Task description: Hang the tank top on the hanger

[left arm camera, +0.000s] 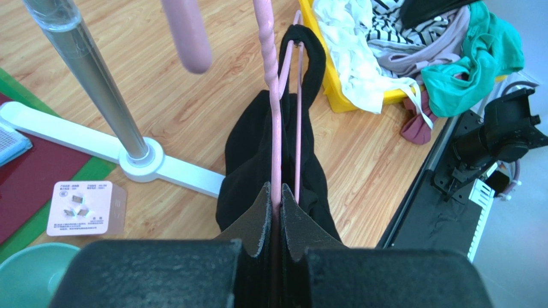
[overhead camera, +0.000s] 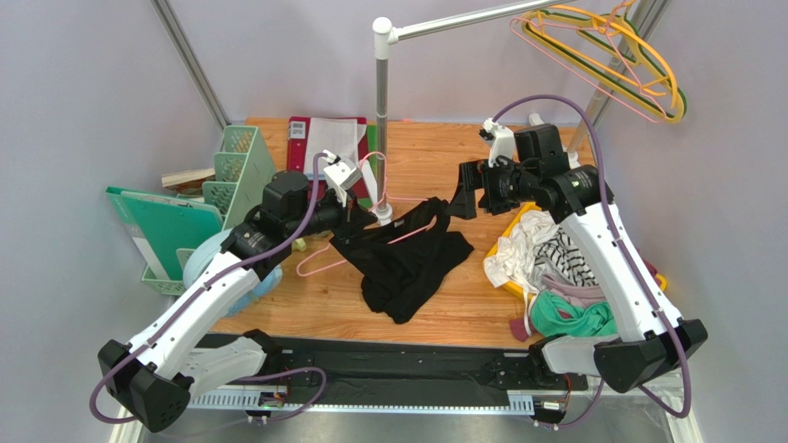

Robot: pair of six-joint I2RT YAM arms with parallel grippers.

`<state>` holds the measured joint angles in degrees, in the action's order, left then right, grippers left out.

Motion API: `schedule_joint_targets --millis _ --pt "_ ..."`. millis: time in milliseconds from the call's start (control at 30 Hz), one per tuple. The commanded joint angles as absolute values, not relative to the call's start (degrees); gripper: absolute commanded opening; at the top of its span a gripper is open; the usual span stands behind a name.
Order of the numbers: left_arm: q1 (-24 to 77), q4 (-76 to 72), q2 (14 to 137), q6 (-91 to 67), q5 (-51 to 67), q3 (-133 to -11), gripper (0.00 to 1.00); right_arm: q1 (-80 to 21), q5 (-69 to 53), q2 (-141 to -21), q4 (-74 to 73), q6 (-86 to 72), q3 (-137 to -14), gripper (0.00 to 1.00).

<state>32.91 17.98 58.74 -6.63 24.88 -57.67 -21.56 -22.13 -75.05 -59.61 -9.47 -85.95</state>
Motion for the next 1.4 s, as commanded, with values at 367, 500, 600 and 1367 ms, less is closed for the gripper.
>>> schedule_joint_targets --millis 367,500,600,1367 --pt "31.7 23.2 62.0 -1.8 42.9 -63.6 0.00 -28.6 -36.1 -69.3 -45.4 5.4 -85.3 0.95" --pt "31.7 25.6 62.3 -1.4 46.9 -66.1 0.00 -31.5 -37.2 -69.7 -40.6 6.6 -83.7 0.94" --pt "31.7 26.4 62.5 -1.7 50.3 -67.3 0.00 -32.4 -38.1 -70.2 -36.5 7.1 -81.8 0.94" --pt "31.6 27.6 61.8 -1.1 47.7 -68.6 0.00 -36.2 -49.2 -72.9 -40.6 7.1 -79.4 0.42"
